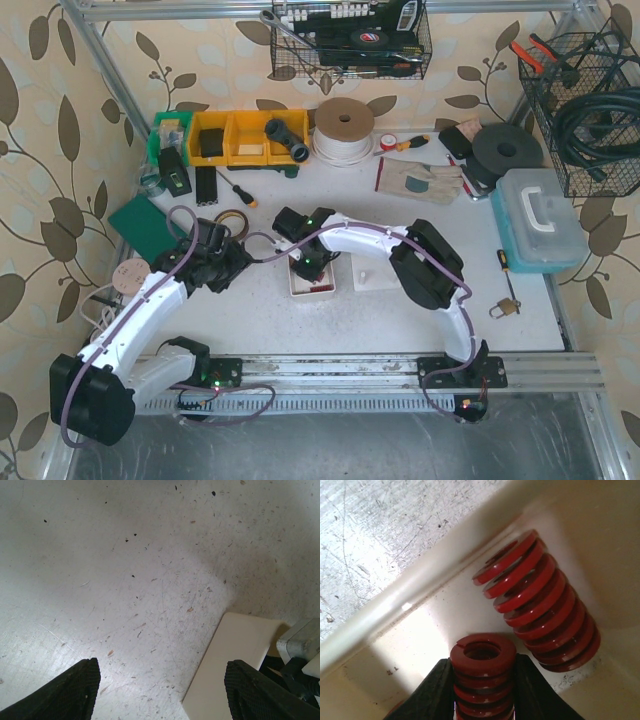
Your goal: Install the large spring
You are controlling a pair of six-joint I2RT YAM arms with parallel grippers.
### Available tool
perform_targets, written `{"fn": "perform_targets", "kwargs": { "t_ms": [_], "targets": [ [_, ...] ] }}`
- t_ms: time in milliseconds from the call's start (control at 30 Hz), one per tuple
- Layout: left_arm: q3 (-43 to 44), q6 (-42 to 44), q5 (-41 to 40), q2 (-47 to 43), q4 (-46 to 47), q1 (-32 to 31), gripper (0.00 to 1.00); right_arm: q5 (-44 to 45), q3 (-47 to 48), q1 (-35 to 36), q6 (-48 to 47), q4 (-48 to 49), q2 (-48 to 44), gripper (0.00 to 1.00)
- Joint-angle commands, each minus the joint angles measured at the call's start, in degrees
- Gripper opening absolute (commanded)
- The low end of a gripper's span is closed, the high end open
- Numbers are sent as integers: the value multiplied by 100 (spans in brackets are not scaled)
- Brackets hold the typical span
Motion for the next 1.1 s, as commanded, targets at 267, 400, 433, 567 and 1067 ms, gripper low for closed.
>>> {"fn": "perform_targets", "kwargs": {
  "t_ms": [267, 400, 433, 567, 1067],
  "targets": [
    [359, 273, 221, -18, -40, 84, 72, -184, 167, -100, 446, -167, -531, 4],
    [385, 282, 329, -129, 50, 83, 72, -697, 117, -361, 827, 3, -1034, 4],
    [388, 294, 380, -164, 106, 82, 72, -830, 100, -434, 929, 67, -1146, 4],
    [406, 309, 690, -266, 466, 82, 72, -1393, -44, -769, 1470, 398, -1629, 2],
    [-28, -1308, 3450, 42, 5349, -74, 71, -2957, -2024, -2353, 5761, 4290, -3831, 0]
  ]
}}
